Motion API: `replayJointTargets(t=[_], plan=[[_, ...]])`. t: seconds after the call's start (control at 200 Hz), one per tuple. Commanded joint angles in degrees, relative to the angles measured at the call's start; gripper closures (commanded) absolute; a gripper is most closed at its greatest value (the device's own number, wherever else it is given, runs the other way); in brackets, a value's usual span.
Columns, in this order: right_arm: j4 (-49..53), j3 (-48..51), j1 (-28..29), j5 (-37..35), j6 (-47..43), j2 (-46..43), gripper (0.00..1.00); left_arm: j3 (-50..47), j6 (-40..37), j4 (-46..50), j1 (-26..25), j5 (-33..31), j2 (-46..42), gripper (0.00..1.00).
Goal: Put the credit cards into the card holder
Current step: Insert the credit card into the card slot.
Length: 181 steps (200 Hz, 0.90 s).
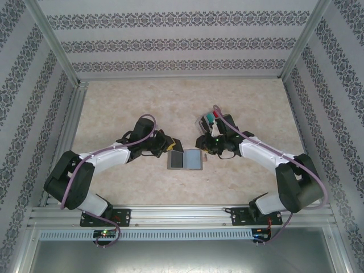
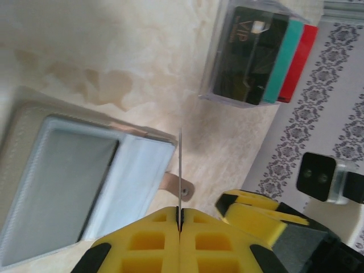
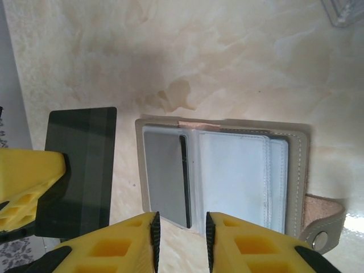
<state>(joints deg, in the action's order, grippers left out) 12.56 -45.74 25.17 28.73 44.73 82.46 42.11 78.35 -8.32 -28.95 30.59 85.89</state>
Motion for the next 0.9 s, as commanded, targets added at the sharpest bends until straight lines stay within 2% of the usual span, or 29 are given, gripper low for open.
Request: replayJointTargets(t=[0.0,0.105,0.175,0.39,0.525,0.684,0.899], plan=[[0.83,0.32,1.15,-1.26,-1.73,1.16,0.71,-0.86,-0.16,0.51,-0.74,-0.76,0.5,1.0],[0.14,1.24,1.59,-0.85,-2.31,2.48,0.71,-0.84,-8.04,-1.19,-1.66,-0.49,1.99,1.0],[-0.35,1.74,1.64,-0.67,-3.19,3.48,0.71,-3.38,-11.36,-6.69,-1.72,1.54,2.4,1.0],[-2.99,2.94,1.64,-0.6,-5.44,5.92,0.71,-8.17,-22.47,-13.75,-3.28,-0.41,2.88,1.0],[-2.82,3.42,1.54,-0.81,-7.15,6.22,0.71,-10.75,-20.85,-25.87,-4.34,2.32,5.31,1.0],[-2.0,3.81,1.15,-2.02,-7.88,7.31,0.71,-10.96,-22.71,-27.17,-6.44,1.07,7.57,1.0],[-2.1,4.59,1.02,-2.89,-8.04,9.39,0.71,-13.09,-20.31,-30.22,-7.26,-1.63,9.86,1.0]])
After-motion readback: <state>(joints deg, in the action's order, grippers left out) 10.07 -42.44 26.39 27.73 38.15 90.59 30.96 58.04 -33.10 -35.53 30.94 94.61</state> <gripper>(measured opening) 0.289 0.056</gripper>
